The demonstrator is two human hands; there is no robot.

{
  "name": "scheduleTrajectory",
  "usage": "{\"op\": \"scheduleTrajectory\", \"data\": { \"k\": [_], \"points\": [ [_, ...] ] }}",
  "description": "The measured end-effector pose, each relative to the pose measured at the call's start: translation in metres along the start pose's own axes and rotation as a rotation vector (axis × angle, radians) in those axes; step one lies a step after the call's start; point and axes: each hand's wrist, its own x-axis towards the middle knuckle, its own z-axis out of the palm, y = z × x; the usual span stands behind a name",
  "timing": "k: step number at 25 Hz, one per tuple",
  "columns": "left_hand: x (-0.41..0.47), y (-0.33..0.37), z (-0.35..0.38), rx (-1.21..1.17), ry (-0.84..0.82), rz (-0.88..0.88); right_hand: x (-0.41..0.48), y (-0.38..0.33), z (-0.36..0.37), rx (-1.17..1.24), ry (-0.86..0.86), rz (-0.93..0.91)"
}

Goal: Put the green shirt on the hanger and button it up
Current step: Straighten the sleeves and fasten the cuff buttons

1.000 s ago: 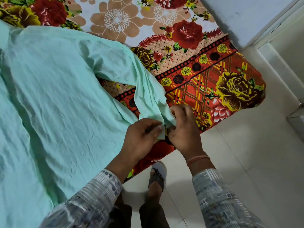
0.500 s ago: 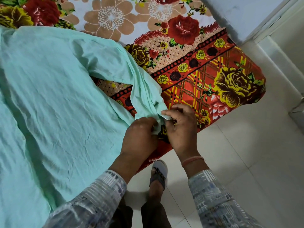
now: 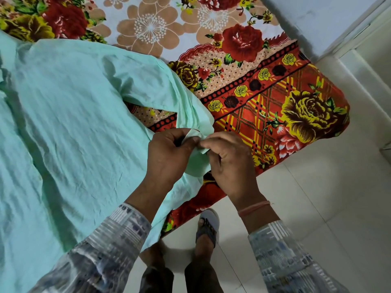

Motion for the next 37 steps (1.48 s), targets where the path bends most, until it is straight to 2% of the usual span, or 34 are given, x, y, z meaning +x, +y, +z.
{"op": "scheduleTrajectory", "data": {
  "k": [3,6,12,17,24,30,37],
  "points": [
    [-0.003,-0.007,-0.002,-0.005,-0.093,-0.006,-0.004,0.001,0.003,0.053,0.046,0.093],
    [-0.003,-0.012,-0.003,-0.006,-0.122,-0.024,-0.006,0.005,0.002,0.082,0.049,0.092],
    [-0.004,-0.015,0.001,-0.067,-0.08,-0.051,-0.009,-0.001,0.008,0.213,0.079,0.094],
    [0.0,-0.02,-0.004,-0.061,0.104,-0.036,-0.009,-0.004,0.013,0.135,0.073,0.108],
    [-0.004,-0.024,-0.005,-0.132,-0.071,-0.038,-0.009,-0.01,0.016,0.138,0.072,0.144],
    [-0.007,-0.028,-0.003,-0.123,0.01,0.002,-0.004,-0.008,0.018,0.132,0.015,0.166],
    [-0.014,-0.032,-0.006,-0.003,0.014,0.089,-0.001,-0.009,0.018,0.134,0.016,0.141]
  ]
}}
